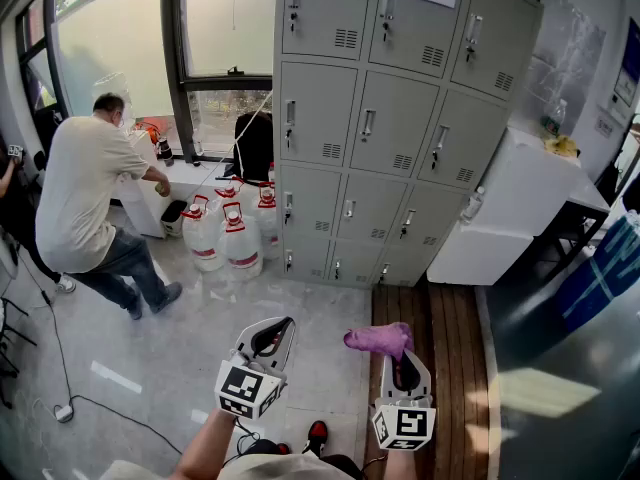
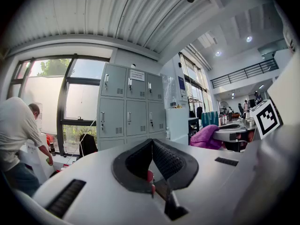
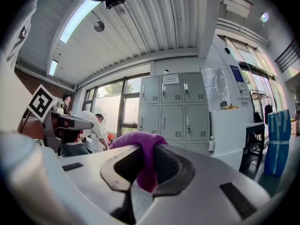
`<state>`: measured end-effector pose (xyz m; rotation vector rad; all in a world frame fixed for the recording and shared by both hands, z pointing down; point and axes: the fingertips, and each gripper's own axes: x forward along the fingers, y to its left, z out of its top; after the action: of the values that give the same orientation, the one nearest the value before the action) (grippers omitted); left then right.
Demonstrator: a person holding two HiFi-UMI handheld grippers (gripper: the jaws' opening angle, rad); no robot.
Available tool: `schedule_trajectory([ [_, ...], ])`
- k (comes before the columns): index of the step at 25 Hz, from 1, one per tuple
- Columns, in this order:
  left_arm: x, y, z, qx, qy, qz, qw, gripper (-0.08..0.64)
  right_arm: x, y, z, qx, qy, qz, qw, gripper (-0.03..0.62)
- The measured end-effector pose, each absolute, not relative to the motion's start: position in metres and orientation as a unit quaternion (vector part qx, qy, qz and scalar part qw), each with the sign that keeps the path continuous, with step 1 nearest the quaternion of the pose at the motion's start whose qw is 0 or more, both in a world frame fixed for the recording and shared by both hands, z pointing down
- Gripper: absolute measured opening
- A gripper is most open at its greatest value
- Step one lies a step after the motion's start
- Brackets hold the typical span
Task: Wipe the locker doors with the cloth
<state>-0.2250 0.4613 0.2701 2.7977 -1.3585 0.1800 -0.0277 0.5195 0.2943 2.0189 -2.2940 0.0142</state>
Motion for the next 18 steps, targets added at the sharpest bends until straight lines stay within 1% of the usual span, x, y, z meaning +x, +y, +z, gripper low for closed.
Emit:
schedule_trajectory([
  [10, -0.213, 0.442, 0.275, 0.898, -0.436, 0.062, 0.016, 0.023, -0.019, 0.499, 0.298, 0.656, -0.754, 0.007, 0.044, 0.061],
  [18, -0.191, 0.423, 0.281, 0.890, -0.450, 0.066, 0.017, 0.023, 0.007, 0.472, 0.302, 0.645, -0.763, 0.010, 0.037, 0.061],
])
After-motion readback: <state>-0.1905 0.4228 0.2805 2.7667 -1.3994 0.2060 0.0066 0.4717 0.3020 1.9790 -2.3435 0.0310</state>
